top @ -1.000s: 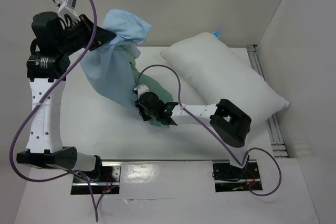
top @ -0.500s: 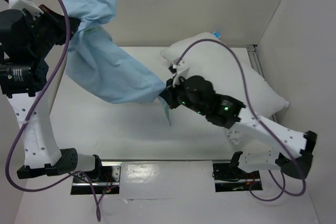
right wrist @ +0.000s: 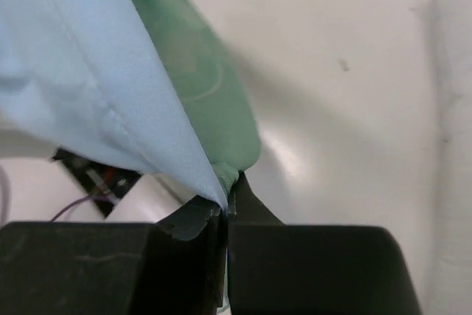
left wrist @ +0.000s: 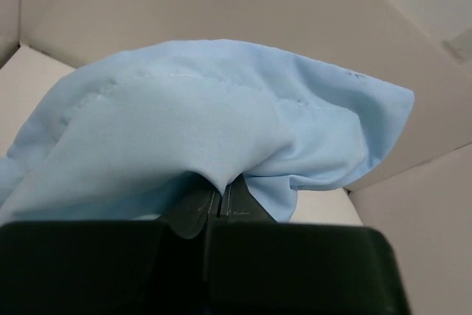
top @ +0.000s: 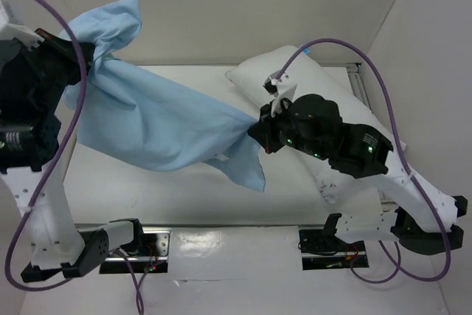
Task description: Put the pillow into the pillowcase
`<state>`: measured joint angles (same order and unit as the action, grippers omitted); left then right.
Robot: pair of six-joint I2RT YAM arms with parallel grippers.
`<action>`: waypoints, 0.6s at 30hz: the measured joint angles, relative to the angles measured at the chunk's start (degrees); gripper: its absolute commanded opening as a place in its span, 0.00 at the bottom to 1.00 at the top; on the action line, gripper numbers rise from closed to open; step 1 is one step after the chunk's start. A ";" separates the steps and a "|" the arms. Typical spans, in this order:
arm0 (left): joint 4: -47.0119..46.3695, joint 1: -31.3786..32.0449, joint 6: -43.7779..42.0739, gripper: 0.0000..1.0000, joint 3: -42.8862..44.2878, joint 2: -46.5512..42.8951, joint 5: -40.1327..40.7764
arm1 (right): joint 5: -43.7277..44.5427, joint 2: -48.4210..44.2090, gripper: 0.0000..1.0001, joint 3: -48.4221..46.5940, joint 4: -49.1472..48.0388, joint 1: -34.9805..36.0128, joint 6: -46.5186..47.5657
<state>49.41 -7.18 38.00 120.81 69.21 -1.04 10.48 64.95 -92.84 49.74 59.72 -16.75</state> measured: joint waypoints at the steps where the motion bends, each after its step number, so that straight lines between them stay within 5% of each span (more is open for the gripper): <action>1: -0.74 -0.02 -0.07 0.00 -1.68 1.14 0.17 | 2.54 1.31 0.00 -0.46 0.13 -0.02 0.26; 5: -4.87 0.00 -0.22 0.02 -6.23 10.51 2.12 | 13.97 11.93 0.00 -2.91 -1.25 -1.57 2.95; 6: -6.45 0.15 -0.26 0.12 -7.39 14.14 3.21 | 14.08 15.65 0.00 -3.41 -2.75 -3.50 4.09; 7: -7.80 0.22 -0.50 0.28 -8.55 17.66 4.28 | 13.38 19.12 0.00 -3.61 -4.96 -5.49 4.98; 8: -9.14 0.22 -1.07 0.82 -9.81 21.27 5.22 | 11.04 23.23 0.00 -3.61 -7.67 -9.27 6.16; 9: -9.97 0.24 -2.19 1.00 -10.67 24.68 5.75 | 8.98 26.95 0.00 -3.58 -9.92 -12.74 6.80; 10: -10.40 0.24 -2.73 1.00 -10.67 28.52 5.99 | 6.21 31.23 0.04 -4.00 -12.61 -17.27 7.45; 11: -10.12 0.24 -3.43 1.00 -9.62 32.04 5.95 | 4.31 35.26 0.49 -5.33 -13.88 -20.92 7.69; 13: -6.73 0.31 -5.07 1.00 -1.68 40.83 5.51 | 1.68 47.01 0.81 -14.86 -13.22 -28.06 7.61; 16: -3.82 0.70 -6.93 1.00 12.48 50.88 5.33 | 0.15 66.99 0.87 -40.65 -11.17 -34.93 6.73; 18: -4.02 1.18 -8.11 0.98 11.69 50.62 5.20 | -0.66 74.38 0.87 -51.36 -9.73 -36.81 5.64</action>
<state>45.39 -6.00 29.89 132.51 119.83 4.16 9.82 139.33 -144.20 40.01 22.92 -11.11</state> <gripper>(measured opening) 1.000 0.864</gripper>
